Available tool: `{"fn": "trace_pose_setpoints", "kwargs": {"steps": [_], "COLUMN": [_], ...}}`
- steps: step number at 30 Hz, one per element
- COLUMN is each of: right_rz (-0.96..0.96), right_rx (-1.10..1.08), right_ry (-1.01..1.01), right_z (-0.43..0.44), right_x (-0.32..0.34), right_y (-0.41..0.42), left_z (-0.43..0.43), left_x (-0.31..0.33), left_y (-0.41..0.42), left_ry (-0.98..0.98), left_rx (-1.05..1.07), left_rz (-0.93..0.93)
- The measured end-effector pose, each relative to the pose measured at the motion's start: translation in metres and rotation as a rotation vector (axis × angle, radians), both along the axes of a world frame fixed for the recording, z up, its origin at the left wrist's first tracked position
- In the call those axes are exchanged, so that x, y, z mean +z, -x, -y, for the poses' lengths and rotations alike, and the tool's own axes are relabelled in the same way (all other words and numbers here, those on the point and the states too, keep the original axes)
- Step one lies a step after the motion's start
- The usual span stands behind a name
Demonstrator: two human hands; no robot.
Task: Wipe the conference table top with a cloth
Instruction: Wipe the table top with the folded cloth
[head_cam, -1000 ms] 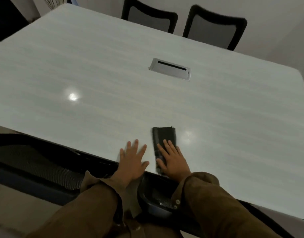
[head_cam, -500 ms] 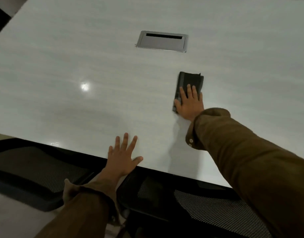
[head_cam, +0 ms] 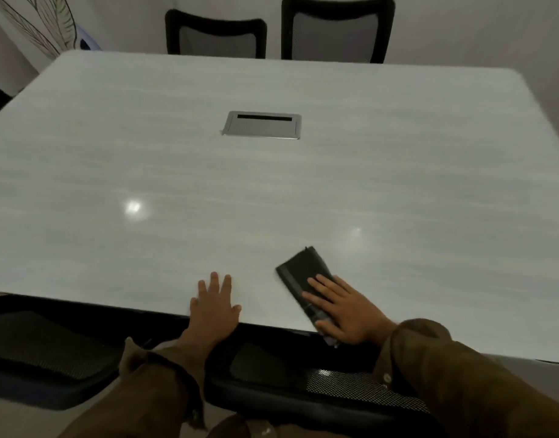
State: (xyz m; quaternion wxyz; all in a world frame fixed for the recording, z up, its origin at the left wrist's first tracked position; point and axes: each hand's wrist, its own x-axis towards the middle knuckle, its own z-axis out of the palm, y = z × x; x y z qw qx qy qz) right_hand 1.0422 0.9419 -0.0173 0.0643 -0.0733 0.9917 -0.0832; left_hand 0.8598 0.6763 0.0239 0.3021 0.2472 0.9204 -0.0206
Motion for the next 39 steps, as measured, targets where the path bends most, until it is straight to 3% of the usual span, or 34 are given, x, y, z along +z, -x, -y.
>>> {"fn": "trace_pose_setpoints", "kwargs": {"steps": [4,7,10,14,18,21,23,27,29,33,39], "right_rz": [0.103,0.182,0.177,0.111,0.131,0.104,0.099,0.016,-0.051,-0.036,0.13], "right_rx": [-0.421,-0.653,-0.472,-0.144,-0.362,-0.621,-0.639,-0.157,-0.026,-0.186,-0.589], "right_ry": [0.057,0.071,0.067,-0.038,-0.03,0.059,0.095,0.03,-0.013,-0.024,-0.018], "right_z": [-0.011,0.023,0.046,0.016,-0.03,-0.007,0.011,-0.025,-0.068,-0.147,-0.182], "right_x": [0.013,0.019,0.019,0.006,0.013,0.011,0.007,-0.001,-0.007,-0.012,-0.002], "right_y": [0.021,0.062,0.059,-0.01,-0.036,0.001,0.023,-0.005,-0.034,-0.025,0.099], "left_z": [-0.03,-0.04,-0.036,-0.031,-0.034,-0.033,-0.032,-0.034,-0.034,-0.035,-0.061], "left_x": [0.004,-0.003,-0.011,-0.012,-0.013,-0.014,-0.014,-0.019,-0.023,-0.027,-0.019], "left_y": [-0.031,-0.046,-0.04,-0.032,-0.037,-0.039,-0.041,-0.044,-0.044,-0.046,-0.07], "left_ry": [-0.124,-0.084,-0.086,-0.125,-0.145,-0.145,-0.148,-0.114,-0.1,-0.118,-0.064], "left_rx": [-0.139,-0.209,-0.226,-0.218,-0.186,-0.188,-0.182,-0.162,-0.167,-0.12,0.044], "left_rz": [0.044,0.033,0.028,0.075,0.081,0.037,0.021,-0.023,-0.033,-0.016,-0.005]}}
